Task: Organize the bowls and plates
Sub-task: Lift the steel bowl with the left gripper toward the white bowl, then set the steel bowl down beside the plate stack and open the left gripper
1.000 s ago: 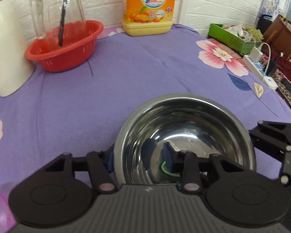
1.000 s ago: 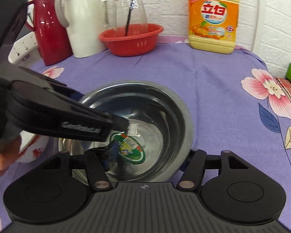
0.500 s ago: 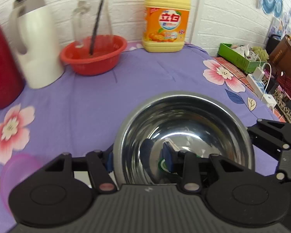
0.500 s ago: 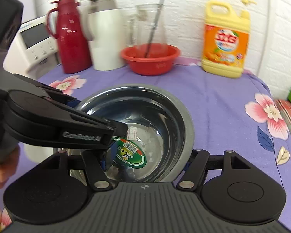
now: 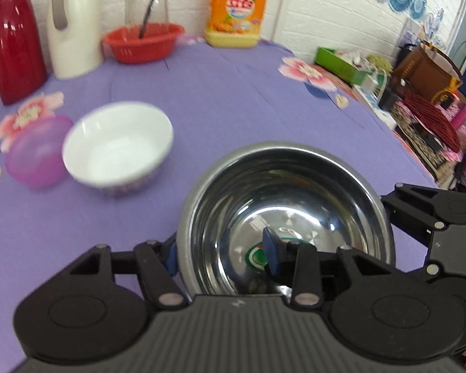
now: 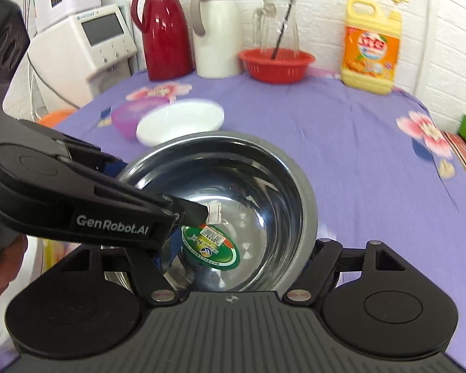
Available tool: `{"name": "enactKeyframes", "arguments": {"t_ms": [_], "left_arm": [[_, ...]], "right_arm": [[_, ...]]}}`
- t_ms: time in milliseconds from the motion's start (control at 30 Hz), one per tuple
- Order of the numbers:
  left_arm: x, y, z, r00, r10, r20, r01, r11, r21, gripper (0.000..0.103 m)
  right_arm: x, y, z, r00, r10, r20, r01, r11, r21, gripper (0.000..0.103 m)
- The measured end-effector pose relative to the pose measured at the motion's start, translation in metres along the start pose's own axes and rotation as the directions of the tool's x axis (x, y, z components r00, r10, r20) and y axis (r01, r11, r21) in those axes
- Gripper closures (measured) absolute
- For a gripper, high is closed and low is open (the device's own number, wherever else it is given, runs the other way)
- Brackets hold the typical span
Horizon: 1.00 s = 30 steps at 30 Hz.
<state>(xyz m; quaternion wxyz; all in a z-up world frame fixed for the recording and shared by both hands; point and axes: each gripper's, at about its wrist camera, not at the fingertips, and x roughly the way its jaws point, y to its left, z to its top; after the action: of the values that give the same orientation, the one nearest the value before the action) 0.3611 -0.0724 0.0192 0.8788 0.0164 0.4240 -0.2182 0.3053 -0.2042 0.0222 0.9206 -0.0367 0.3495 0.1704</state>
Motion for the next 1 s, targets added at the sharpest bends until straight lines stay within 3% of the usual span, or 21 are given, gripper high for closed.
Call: {"name": "enactKeyframes", "arguments": {"t_ms": [200,467,533,600,633,767,1000], "left_arm": [[-0.009,-0.020,-0.032,0.999,-0.040,-0.030,0.041,0.999,0.031,0.065],[-0.007,-0.028,-0.042,0.999,-0.036,-0.040,0.038,0.998,0.057,0.065],[0.000,-0.026,-0.040,0.999,-0.043,-0.034,0.045,0.997,0.063,0.062],[0.006,-0.019,-0.039,0.998,-0.032,-0.047,0.033,0.999,0.031,0.046],[0.006,-0.016,-0.039,0.998,-0.035,-0.042,0.036,0.999,0.007,0.043],[-0.020,-0.003,-0.039,0.998,-0.057,0.034,0.058,0.998,-0.032,0.032],[-0.051,0.030,-0.037,0.993,0.005,0.119,0.007,0.995,-0.102,0.028]], "right_arm": [[-0.019,0.007,-0.036,0.999,-0.015,-0.029,0.016,1.000,0.016,0.000],[-0.020,0.006,-0.052,0.999,-0.015,-0.047,0.017,0.999,0.033,0.000],[-0.018,0.004,-0.054,0.999,-0.013,-0.040,0.015,0.999,0.050,0.000],[-0.019,0.002,-0.056,1.000,-0.009,-0.029,0.012,0.996,0.085,0.000],[-0.020,0.001,-0.056,1.000,-0.001,-0.029,0.004,0.995,0.097,0.000],[-0.039,-0.007,-0.065,1.000,-0.006,0.023,0.003,0.991,0.133,0.000],[-0.061,-0.029,-0.069,0.994,-0.067,0.090,0.049,0.980,0.193,0.000]]}}
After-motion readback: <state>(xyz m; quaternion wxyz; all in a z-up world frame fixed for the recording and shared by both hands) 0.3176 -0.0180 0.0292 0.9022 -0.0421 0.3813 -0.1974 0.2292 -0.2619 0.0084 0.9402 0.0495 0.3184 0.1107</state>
